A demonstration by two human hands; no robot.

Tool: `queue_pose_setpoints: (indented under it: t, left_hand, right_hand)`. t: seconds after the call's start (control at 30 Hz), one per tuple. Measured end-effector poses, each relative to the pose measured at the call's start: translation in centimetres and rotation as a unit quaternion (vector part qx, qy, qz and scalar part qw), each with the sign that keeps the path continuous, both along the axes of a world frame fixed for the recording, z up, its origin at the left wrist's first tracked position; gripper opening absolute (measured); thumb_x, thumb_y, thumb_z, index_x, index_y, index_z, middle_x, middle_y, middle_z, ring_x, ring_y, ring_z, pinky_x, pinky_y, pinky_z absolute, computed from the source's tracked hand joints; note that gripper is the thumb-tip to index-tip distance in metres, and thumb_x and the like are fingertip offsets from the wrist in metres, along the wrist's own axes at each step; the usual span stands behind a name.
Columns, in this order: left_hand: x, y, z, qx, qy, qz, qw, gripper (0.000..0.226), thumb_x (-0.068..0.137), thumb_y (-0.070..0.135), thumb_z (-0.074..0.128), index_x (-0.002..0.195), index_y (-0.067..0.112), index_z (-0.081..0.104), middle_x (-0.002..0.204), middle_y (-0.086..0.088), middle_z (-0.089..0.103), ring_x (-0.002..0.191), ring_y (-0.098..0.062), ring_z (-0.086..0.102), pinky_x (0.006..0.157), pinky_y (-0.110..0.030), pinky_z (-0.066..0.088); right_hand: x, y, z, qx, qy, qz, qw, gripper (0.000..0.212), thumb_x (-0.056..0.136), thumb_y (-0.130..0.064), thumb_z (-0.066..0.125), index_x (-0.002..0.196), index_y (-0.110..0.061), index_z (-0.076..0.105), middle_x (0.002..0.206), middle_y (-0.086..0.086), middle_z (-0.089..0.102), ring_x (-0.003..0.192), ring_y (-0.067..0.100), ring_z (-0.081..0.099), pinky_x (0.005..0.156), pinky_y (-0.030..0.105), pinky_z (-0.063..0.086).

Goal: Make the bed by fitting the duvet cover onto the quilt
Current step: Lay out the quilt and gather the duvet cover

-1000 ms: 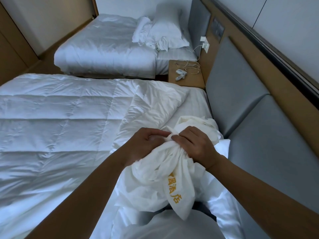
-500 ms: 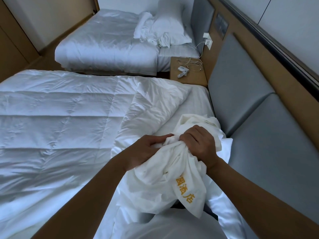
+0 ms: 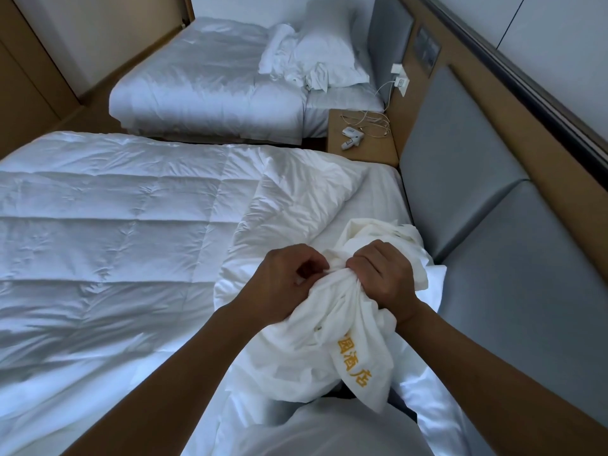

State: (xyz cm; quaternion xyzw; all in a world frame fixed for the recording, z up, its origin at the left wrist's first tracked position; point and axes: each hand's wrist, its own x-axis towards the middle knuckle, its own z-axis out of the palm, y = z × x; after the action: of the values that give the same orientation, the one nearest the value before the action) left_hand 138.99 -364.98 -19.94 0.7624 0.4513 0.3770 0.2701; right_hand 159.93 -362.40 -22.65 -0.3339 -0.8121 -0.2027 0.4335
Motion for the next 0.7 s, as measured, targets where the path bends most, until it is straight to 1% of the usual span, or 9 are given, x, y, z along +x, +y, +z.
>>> queue_pose_setpoints:
  t: [0.13, 0.2, 0.3, 0.4, 0.47, 0.57, 0.63, 0.67, 0.7]
  left_hand:
    - [0.3, -0.3, -0.7, 0.022, -0.015, -0.031, 0.999, 0.009, 0.089, -0.004, 0.068, 0.092, 0.005, 0.068, 0.102, -0.001, 0.069, 0.094, -0.011, 0.067, 0.078, -0.034, 0.057]
    - [0.3, -0.7, -1.1, 0.008, -0.049, -0.04, 0.998, 0.002, 0.096, 0.005, 0.064, 0.094, 0.006, 0.063, 0.11, 0.003, 0.07, 0.106, -0.009, 0.067, 0.083, -0.029, 0.057]
    - [0.4, -1.3, -1.3, -0.024, -0.071, -0.032, 0.997, 0.009, 0.099, 0.016, 0.057, 0.096, 0.008, 0.06, 0.113, 0.007, 0.07, 0.109, -0.009, 0.067, 0.085, -0.026, 0.057]
    - [0.5, -1.8, -1.6, -0.076, -0.087, -0.054, 0.992, 0.005, 0.101, 0.009, 0.055, 0.098, 0.01, 0.059, 0.119, 0.004, 0.069, 0.113, -0.01, 0.065, 0.086, -0.021, 0.054]
    - [0.9, -2.1, -1.7, -0.15, -0.099, -0.049, 0.982, 0.012, 0.102, 0.012, 0.055, 0.094, 0.019, 0.062, 0.114, 0.01, 0.07, 0.103, -0.004, 0.066, 0.083, -0.019, 0.051]
    - [1.9, -2.4, -1.8, -0.248, -0.176, 0.012, 0.953, 0.03, 0.102, 0.031, 0.053, 0.079, 0.013, 0.058, 0.075, 0.004, 0.057, 0.07, -0.006, 0.051, 0.069, -0.026, 0.042]
    - [2.4, -2.6, -1.9, -0.29, -0.252, 0.038, 0.922, 0.022, 0.101, 0.026, 0.056, 0.083, 0.014, 0.058, 0.074, -0.002, 0.057, 0.069, -0.011, 0.05, 0.065, -0.03, 0.043]
    - [2.5, -2.6, -1.9, -0.31, -0.28, 0.03, 0.908, 0.009, 0.1, 0.019, 0.059, 0.091, 0.018, 0.062, 0.078, -0.007, 0.061, 0.071, -0.018, 0.053, 0.066, -0.035, 0.046]
    - [2.6, -2.6, -2.0, -0.328, -0.294, 0.009, 0.898, 0.013, 0.099, 0.012, 0.061, 0.103, 0.024, 0.065, 0.084, -0.013, 0.064, 0.075, -0.024, 0.056, 0.069, -0.039, 0.048]
  right_hand:
    - [0.0, -0.2, 0.0, -0.003, 0.002, -0.004, 1.0, 0.021, 0.071, 0.017, 0.065, 0.066, -0.004, 0.064, 0.063, 0.01, 0.058, 0.054, 0.024, 0.05, 0.048, 0.037, 0.043]
    - [0.0, -0.3, 0.0, -0.006, 0.002, -0.003, 1.0, 0.019, 0.072, 0.015, 0.066, 0.066, -0.004, 0.064, 0.064, 0.009, 0.057, 0.055, 0.024, 0.05, 0.049, 0.037, 0.042]
    - [0.1, -0.5, 0.1, -0.012, -0.016, 0.001, 1.0, 0.019, 0.071, 0.013, 0.071, 0.067, -0.004, 0.064, 0.065, 0.009, 0.057, 0.056, 0.024, 0.049, 0.05, 0.038, 0.042]
    - [0.6, -0.6, 0.3, -0.025, -0.035, 0.015, 0.999, 0.018, 0.073, 0.013, 0.071, 0.067, -0.003, 0.065, 0.066, 0.01, 0.058, 0.058, 0.025, 0.051, 0.052, 0.038, 0.044]
    - [0.9, -0.7, 0.6, -0.028, -0.025, 0.016, 0.999, 0.019, 0.074, 0.015, 0.069, 0.066, -0.002, 0.065, 0.066, 0.011, 0.058, 0.057, 0.025, 0.052, 0.051, 0.039, 0.044]
    - [0.9, -0.6, 0.9, -0.025, 0.014, 0.009, 1.0, 0.019, 0.073, 0.015, 0.069, 0.064, -0.001, 0.065, 0.064, 0.012, 0.059, 0.055, 0.026, 0.053, 0.05, 0.039, 0.045]
    - [0.8, -0.7, 0.9, -0.021, 0.029, -0.002, 0.999, 0.02, 0.073, 0.014, 0.07, 0.062, -0.001, 0.064, 0.063, 0.011, 0.059, 0.054, 0.026, 0.053, 0.049, 0.038, 0.046]
    - [0.8, -0.8, 0.9, -0.02, 0.033, -0.007, 0.999, 0.021, 0.075, 0.013, 0.07, 0.061, -0.001, 0.064, 0.062, 0.011, 0.059, 0.053, 0.025, 0.053, 0.048, 0.038, 0.046]
    - [0.9, -0.9, 0.9, -0.018, 0.036, -0.011, 0.999, 0.021, 0.076, 0.012, 0.07, 0.061, -0.002, 0.064, 0.062, 0.011, 0.059, 0.052, 0.025, 0.053, 0.047, 0.038, 0.045]
